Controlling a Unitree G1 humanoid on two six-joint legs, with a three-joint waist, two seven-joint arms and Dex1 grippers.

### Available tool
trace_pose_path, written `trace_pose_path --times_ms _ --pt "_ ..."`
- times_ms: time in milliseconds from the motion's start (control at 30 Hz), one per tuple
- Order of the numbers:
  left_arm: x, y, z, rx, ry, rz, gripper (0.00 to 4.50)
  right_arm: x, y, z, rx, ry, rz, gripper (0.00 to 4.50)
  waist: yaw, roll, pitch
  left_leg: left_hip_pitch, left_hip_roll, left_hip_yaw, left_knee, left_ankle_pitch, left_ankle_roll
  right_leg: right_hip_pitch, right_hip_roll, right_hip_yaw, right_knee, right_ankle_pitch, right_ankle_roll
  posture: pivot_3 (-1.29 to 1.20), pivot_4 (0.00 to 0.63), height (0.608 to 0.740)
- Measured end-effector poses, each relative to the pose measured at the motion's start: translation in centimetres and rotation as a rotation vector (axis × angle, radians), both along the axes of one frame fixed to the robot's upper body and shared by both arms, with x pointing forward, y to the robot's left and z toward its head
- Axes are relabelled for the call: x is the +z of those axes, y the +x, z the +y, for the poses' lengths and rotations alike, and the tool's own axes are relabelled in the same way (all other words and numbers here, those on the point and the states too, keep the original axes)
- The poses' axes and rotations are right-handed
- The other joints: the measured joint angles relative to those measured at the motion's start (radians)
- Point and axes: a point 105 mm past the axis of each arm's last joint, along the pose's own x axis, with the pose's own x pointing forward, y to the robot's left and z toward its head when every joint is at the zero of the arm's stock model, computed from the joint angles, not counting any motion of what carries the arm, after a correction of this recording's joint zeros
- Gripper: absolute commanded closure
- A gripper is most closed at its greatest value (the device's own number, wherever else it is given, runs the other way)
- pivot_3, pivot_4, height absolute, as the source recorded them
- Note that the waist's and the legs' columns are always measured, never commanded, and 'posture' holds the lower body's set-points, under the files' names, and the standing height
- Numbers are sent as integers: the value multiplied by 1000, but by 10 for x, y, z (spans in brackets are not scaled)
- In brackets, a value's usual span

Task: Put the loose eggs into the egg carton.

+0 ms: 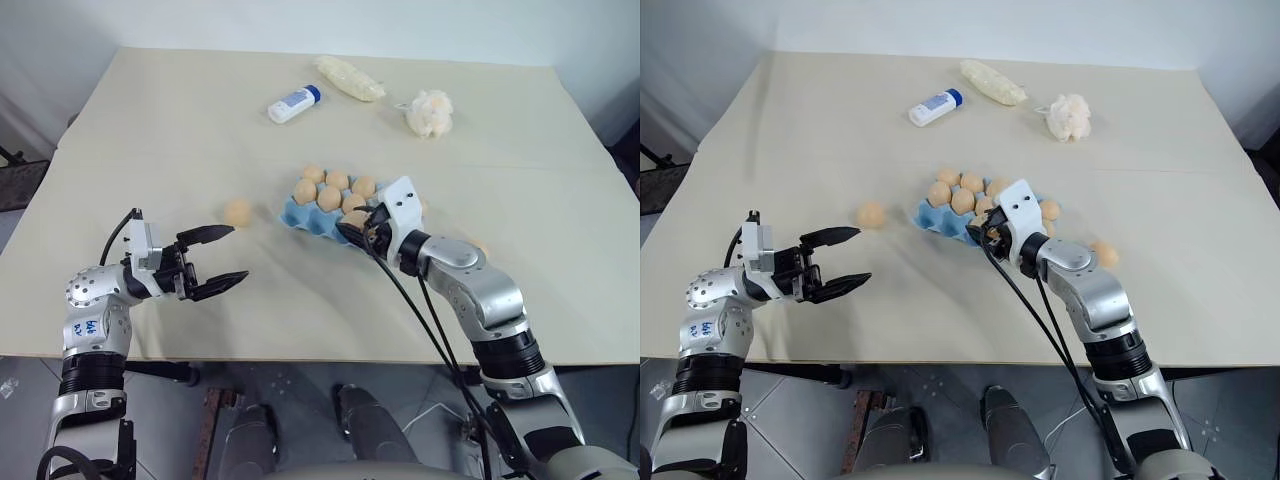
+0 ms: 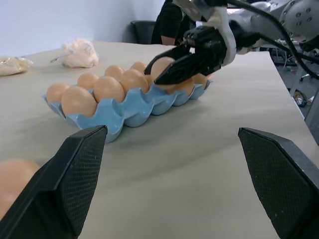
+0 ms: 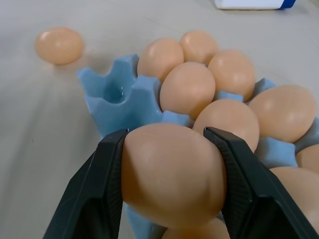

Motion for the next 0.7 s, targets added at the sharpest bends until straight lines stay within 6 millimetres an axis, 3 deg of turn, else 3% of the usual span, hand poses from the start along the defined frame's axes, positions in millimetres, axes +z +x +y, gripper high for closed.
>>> trace_pose_path --times_ms 167,400,700 --pt "0 0 0 1 -2 -1 0 2 4 6 9 11 -12 2389 -1 0 0 0 0 0 0 0 0 0 0 0 1 0 0 0 150 740" --pt "1 1 0 3 -3 -2 0 -1 4 18 42 16 -5 44 -1 0 0 0 0 0 0 0 0 0 0 0 0 0 0 0 150 740" --pt "1 1 -1 7 -8 -3 0 -1 3 17 53 6 -8 15 -1 0 0 0 0 0 0 0 0 0 0 0 0 0 0 0 150 740"
